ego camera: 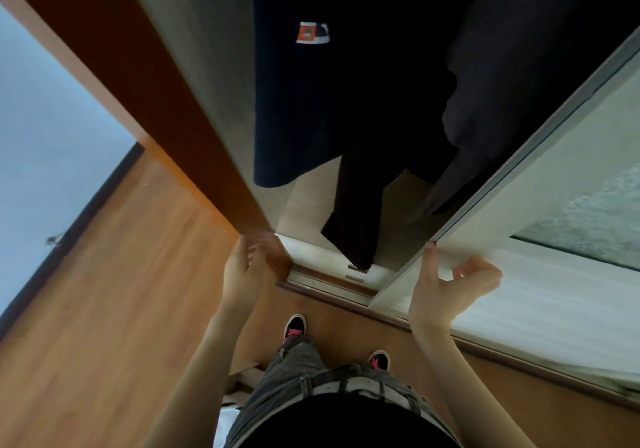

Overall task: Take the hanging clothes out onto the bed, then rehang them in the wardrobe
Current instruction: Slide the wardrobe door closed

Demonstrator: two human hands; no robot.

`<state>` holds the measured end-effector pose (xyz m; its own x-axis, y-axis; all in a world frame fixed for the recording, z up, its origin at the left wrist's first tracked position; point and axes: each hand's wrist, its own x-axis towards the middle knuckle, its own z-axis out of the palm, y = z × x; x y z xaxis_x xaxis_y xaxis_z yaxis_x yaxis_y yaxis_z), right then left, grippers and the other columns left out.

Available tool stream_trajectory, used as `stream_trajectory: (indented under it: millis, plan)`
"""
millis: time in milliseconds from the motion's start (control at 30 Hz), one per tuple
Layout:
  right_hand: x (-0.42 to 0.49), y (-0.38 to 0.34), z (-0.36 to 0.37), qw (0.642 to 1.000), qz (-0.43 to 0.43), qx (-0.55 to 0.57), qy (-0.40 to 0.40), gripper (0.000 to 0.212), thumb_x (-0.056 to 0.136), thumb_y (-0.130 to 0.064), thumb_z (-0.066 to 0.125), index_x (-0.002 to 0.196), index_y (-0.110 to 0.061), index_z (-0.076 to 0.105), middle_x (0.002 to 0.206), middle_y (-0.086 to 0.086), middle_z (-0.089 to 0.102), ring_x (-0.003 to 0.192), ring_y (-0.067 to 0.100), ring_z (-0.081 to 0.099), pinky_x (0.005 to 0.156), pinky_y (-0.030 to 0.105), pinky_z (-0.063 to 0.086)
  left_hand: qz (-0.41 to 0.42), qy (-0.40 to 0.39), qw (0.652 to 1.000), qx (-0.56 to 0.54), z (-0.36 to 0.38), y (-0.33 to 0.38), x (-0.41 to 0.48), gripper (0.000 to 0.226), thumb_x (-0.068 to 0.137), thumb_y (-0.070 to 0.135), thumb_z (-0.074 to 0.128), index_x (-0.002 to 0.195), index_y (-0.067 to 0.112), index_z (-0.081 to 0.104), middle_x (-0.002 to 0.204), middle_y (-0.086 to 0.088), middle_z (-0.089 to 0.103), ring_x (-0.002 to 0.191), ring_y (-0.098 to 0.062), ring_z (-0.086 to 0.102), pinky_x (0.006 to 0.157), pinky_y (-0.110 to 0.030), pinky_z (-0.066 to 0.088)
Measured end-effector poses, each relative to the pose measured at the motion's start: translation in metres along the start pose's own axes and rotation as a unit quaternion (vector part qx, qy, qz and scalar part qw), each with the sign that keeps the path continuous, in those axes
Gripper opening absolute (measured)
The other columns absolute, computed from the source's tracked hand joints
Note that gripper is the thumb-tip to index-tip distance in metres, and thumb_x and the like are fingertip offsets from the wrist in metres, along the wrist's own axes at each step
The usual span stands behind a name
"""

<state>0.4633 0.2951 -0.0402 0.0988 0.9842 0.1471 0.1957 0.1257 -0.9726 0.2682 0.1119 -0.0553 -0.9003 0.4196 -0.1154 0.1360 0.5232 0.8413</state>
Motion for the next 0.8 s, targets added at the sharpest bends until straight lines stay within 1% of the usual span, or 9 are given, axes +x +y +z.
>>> stream_trajectory:
  millis: [100,167,233,367,433,500,600,700,800]
  plan:
    - [-0.024,-0.011,0.031,1.0,0.0,0.005,-0.003,0.051,0.076,-0.03,0.077,0.093,-0.041,0.03,0.098,-0.016,0.032,0.093,0.03,0.042,0.087,0.048,0.046,-0.033,0.024,0.998,-0.043,-0.027,-0.012,0.021,0.015,0.098,0.023,0.05,0.113,0.025,0.049,0.1,0.017,0.057,0.09,0.005,0.054,0.076,-0.01,0.041]
    - [-0.041,-0.018,0.052,1.0,-0.003,0.012,0.003,0.052,0.076,-0.029,0.077,0.092,-0.041,0.029,0.098,-0.015,0.032,0.093,0.029,0.041,0.087,0.049,0.046,-0.05,0.03,0.997,-0.059,-0.045,-0.021,0.041,0.032,0.097,0.033,0.052,0.126,0.023,0.042,0.108,0.011,0.055,0.093,0.003,0.054,0.081,-0.022,0.045]
    - [-0.055,-0.023,0.073,1.0,-0.007,0.017,0.004,0.052,0.076,-0.03,0.077,0.092,-0.041,0.029,0.099,-0.016,0.032,0.091,0.026,0.039,0.087,0.049,0.046,-0.051,0.031,0.996,-0.063,-0.064,-0.029,0.062,0.048,0.095,0.039,0.054,0.135,0.021,0.035,0.121,0.004,0.05,0.098,0.001,0.054,0.082,-0.023,0.047]
    - [-0.085,-0.031,0.113,1.0,0.004,0.009,-0.008,0.05,0.076,-0.032,0.078,0.099,-0.026,0.035,0.101,-0.01,0.033,0.093,0.03,0.043,0.089,0.048,0.046,0.002,-0.005,0.999,-0.052,-0.096,-0.04,0.101,0.058,0.094,0.044,0.053,0.144,0.03,0.026,0.138,0.002,0.044,0.118,-0.013,0.051,0.097,-0.03,0.046]
    - [-0.1,-0.036,0.133,1.0,0.007,-0.004,-0.021,0.052,0.076,-0.03,0.079,0.102,-0.022,0.034,0.105,-0.001,0.035,0.096,0.032,0.044,0.09,0.045,0.047,0.032,-0.05,0.997,-0.052,-0.109,-0.04,0.116,0.053,0.097,0.039,0.05,0.144,0.033,0.027,0.139,0.011,0.048,0.121,-0.003,0.05,0.099,-0.022,0.043]
    - [-0.108,-0.041,0.145,0.999,0.029,-0.004,-0.043,0.05,0.076,-0.025,0.08,0.101,-0.022,0.037,0.106,0.002,0.037,0.098,0.03,0.046,0.09,0.038,0.049,0.059,-0.084,0.993,-0.053,-0.115,-0.035,0.122,0.046,0.099,0.031,0.047,0.142,0.034,0.03,0.133,0.022,0.05,0.115,0.014,0.05,0.09,-0.004,0.041]
    - [-0.123,-0.045,0.164,0.996,0.04,-0.007,-0.077,0.04,0.081,-0.019,0.076,0.102,-0.02,0.042,0.109,0.004,0.044,0.099,0.025,0.051,0.092,0.034,0.051,0.073,-0.116,0.989,-0.06,-0.123,-0.037,0.135,0.05,0.099,0.03,0.047,0.146,0.026,0.03,0.132,0.016,0.054,0.111,0.014,0.053,0.081,0.002,0.041]
    - [-0.137,-0.051,0.183,0.994,0.032,-0.005,-0.104,0.032,0.085,-0.016,0.071,0.105,-0.018,0.046,0.111,0.004,0.048,0.098,0.02,0.053,0.093,0.036,0.052,0.067,-0.123,0.989,-0.055,-0.124,-0.046,0.142,0.057,0.097,0.035,0.05,0.148,0.024,0.029,0.134,0.008,0.056,0.112,0.002,0.058,0.084,-0.005,0.046]
    - [-0.15,-0.056,0.202,0.991,0.022,-0.001,-0.131,0.027,0.087,-0.016,0.069,0.103,-0.015,0.047,0.109,0.004,0.049,0.097,0.022,0.052,0.091,0.04,0.051,0.058,-0.133,0.988,-0.052,-0.124,-0.052,0.145,0.06,0.095,0.039,0.052,0.149,0.025,0.028,0.139,0.005,0.053,0.118,-0.008,0.057,0.097,-0.025,0.051]
